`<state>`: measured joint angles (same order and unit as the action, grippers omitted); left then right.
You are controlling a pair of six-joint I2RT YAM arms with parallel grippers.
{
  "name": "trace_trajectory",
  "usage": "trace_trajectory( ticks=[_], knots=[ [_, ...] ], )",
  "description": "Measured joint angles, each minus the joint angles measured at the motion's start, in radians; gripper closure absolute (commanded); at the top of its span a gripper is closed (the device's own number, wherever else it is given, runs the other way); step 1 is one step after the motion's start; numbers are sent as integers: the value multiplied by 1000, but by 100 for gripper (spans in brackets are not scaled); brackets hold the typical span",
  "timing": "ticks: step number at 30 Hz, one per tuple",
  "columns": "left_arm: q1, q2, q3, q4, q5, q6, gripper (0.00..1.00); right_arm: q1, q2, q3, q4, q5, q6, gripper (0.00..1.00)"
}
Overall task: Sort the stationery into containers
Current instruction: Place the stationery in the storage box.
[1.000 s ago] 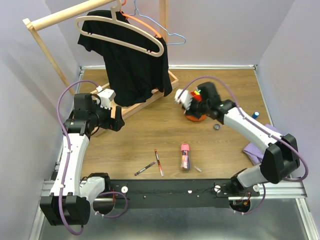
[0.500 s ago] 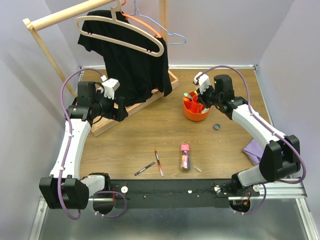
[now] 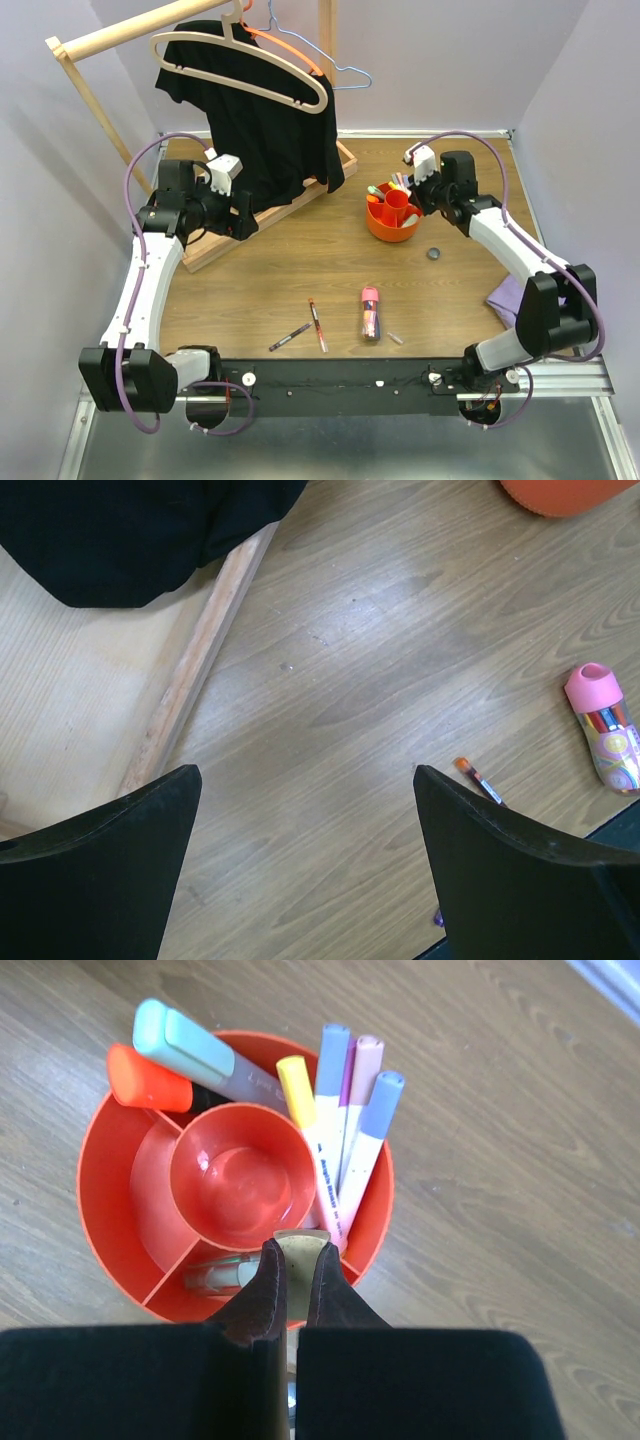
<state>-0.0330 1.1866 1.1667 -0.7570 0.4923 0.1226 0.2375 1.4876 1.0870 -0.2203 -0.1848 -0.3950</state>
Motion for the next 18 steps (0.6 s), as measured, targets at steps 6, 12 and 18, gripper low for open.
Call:
trace_trajectory(
  ticks=[6,12,18],
  knots=[
    [0,6,0,0,0,0,4,-6,26,-23,30,1,18,79],
    [0,16,0,0,0,4,4,-14,44,-23,61,1,48,56],
    [0,22,3,0,0,5,4,-16,56,-23,56,14,63,55]
  ],
)
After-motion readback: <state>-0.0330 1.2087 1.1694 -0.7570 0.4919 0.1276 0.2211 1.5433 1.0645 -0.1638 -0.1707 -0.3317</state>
